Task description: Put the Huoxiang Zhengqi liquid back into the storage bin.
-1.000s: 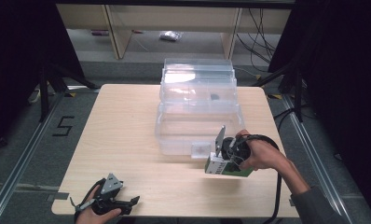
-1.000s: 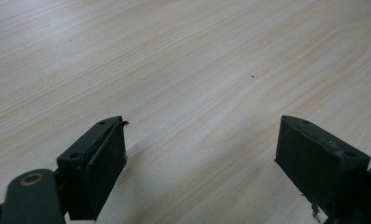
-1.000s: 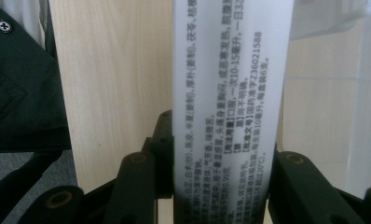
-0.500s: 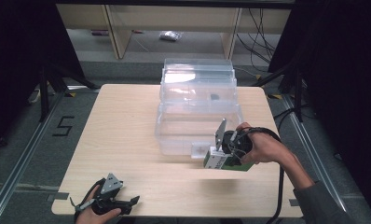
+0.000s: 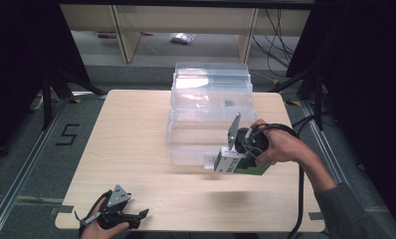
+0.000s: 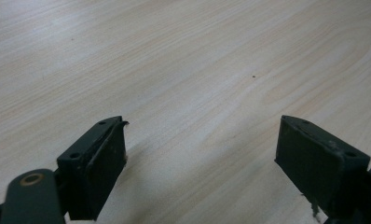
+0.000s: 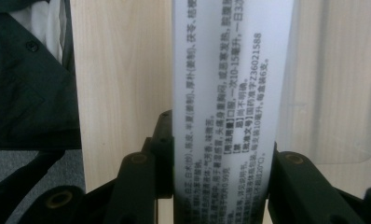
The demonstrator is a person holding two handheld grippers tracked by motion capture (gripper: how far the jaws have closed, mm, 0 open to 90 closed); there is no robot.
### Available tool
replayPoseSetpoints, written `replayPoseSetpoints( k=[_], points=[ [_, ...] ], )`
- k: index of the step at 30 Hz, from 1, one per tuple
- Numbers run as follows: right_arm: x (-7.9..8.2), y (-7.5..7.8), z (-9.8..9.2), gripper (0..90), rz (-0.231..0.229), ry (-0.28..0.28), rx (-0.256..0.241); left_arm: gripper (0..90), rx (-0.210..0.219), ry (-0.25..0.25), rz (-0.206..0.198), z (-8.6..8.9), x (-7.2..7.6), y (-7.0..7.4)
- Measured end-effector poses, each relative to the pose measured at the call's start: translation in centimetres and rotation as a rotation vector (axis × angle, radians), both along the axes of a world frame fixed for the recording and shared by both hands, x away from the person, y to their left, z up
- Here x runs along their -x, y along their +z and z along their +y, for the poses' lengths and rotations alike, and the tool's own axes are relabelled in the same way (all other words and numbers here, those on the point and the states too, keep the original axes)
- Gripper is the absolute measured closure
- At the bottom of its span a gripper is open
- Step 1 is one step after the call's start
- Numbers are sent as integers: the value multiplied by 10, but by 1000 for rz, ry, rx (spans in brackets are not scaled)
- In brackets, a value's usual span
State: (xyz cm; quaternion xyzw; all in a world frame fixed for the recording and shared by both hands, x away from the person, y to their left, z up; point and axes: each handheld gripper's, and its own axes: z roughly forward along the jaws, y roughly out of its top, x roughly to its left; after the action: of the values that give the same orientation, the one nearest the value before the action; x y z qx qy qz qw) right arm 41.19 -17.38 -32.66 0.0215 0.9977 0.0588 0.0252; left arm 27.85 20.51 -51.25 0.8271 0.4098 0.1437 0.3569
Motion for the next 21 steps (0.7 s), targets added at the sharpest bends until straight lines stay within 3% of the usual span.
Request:
replayPoseSetpoints(
  k=[2,4,7,8,11,13,14,15,17,21],
  points=[
    [0,5,1,645,9,-25,-7,155,4,1,6,0,1,0],
    [-3,9,2,645,2,-4,-15,155,1,-1,6,0,0,0],
    [-3,14,4,645,5,-24,-8,155,11,6,1,-1,1,-1],
    [-8,18,5,645,-5,18,-5,155,12,16,-1,-1,1,-1],
    [-7,25,6,646,0,-15,-12,155,-1,1,6,0,0,0],
    [-14,31,8,646,-10,21,-17,155,11,12,1,-1,1,-1],
    [-13,34,9,646,1,-27,-8,155,6,9,-7,1,1,-1],
    [-17,36,9,646,-18,-1,0,155,17,12,-8,0,1,-1],
    [-20,36,9,646,-18,15,-13,155,5,3,-4,1,1,0],
    [-26,39,13,645,-7,-13,6,155,15,12,-12,0,0,-1]
  ],
)
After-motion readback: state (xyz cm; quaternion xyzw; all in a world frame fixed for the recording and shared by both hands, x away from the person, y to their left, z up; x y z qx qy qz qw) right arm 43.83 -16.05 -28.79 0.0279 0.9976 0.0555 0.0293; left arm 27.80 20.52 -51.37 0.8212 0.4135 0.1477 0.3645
